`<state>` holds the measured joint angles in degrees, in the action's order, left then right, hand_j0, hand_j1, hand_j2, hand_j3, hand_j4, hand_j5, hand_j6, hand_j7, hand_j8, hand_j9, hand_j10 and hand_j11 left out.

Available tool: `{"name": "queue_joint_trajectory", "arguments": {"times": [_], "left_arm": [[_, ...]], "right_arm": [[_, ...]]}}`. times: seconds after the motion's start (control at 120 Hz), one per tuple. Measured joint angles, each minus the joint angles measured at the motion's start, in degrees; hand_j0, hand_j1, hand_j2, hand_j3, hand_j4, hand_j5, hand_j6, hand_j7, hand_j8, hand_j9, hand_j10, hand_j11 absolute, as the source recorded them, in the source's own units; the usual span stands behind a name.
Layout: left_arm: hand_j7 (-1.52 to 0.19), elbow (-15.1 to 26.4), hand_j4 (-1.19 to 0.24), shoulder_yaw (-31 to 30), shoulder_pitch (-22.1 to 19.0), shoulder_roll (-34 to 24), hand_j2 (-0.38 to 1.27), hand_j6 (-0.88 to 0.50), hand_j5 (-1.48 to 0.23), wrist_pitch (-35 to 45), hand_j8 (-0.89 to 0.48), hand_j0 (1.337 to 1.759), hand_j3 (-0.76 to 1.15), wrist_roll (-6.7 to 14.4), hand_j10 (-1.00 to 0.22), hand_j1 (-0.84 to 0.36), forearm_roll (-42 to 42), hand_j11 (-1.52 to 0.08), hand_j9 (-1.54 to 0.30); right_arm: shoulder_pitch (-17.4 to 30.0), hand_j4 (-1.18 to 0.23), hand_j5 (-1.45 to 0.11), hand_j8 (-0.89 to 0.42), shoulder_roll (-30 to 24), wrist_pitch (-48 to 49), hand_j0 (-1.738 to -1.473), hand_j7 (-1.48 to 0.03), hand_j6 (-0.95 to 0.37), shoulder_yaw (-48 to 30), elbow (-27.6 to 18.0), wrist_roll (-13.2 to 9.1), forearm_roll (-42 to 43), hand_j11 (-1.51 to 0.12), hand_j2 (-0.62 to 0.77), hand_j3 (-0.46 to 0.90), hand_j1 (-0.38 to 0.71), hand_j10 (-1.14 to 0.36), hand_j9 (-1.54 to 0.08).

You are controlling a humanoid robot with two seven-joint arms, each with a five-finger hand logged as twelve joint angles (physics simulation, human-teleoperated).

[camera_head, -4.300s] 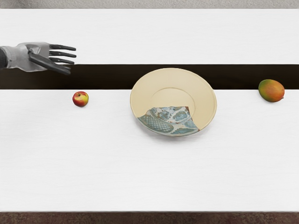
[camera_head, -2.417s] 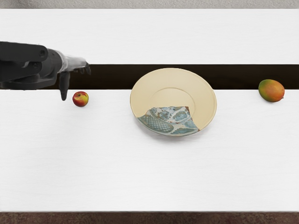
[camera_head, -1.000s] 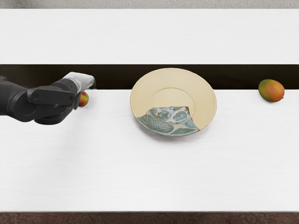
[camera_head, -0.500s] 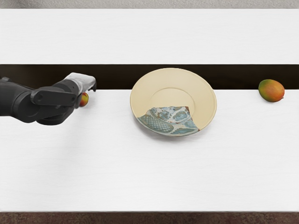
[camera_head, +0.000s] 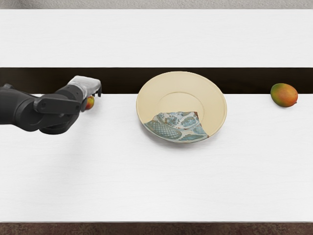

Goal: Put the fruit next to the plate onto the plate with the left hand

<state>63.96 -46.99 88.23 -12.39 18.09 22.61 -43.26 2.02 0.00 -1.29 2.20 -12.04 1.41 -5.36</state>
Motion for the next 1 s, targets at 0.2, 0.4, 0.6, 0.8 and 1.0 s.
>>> {"name": "queue_joint_trajectory", "arguments": {"times": [0.2, 0.4, 0.6, 0.8, 1.0], "left_arm": [[-0.66, -0.1, -0.51, -0.8, -0.1, 0.0, 0.17, -0.49, -0.66, 1.1, -0.49, 1.657, 0.00, 0.0, -0.51, -0.24, 0.0, -0.66, -0.66], [-0.74, -0.4, -0.58, -1.3, -0.3, 0.1, 0.29, -0.49, -0.72, 1.4, -0.50, 1.657, 0.00, 0.0, -0.57, -0.27, 0.0, -0.74, -0.74], [-0.80, -0.6, -0.69, -1.4, -0.9, 0.5, 0.31, -0.46, -0.74, 1.7, -0.45, 1.654, 0.00, 0.1, -0.64, -0.29, -0.3, -0.83, -0.83], [-0.96, -1.3, -0.80, -1.5, -1.6, 0.6, 0.32, -0.44, -0.89, 1.5, -0.43, 1.650, 0.00, 0.1, -0.71, -0.28, -0.6, -1.00, -1.00], [-1.06, -1.5, -0.86, -1.8, -2.0, 0.9, 0.22, -0.35, -0.99, 1.4, -0.32, 1.643, 0.06, 0.1, -0.73, -0.31, -0.6, -1.13, -1.12]], "right_arm": [[0.0, -0.03, -0.04, -0.03, 0.0, 0.0, -1.658, -0.04, -0.03, 0.0, 0.0, 0.0, 0.0, -0.04, -0.01, 0.00, -0.31, -0.03, -0.04], [0.0, -0.03, -0.04, -0.03, 0.0, 0.0, -1.658, -0.04, -0.03, 0.0, 0.0, 0.0, 0.0, -0.04, -0.01, 0.00, -0.31, -0.03, -0.04], [0.0, -0.03, -0.04, -0.03, 0.0, 0.0, -1.658, -0.04, -0.03, 0.0, 0.0, 0.0, 0.0, -0.04, -0.01, 0.00, -0.31, -0.03, -0.04], [0.0, -0.03, -0.04, -0.03, 0.0, 0.0, -1.658, -0.04, -0.03, 0.0, 0.0, 0.0, 0.0, -0.04, -0.01, 0.00, -0.31, -0.03, -0.04], [0.0, -0.03, -0.04, -0.03, 0.0, 0.0, -1.658, -0.04, -0.03, 0.0, 0.0, 0.0, 0.0, -0.04, -0.01, 0.00, -0.31, -0.03, -0.04]]}}
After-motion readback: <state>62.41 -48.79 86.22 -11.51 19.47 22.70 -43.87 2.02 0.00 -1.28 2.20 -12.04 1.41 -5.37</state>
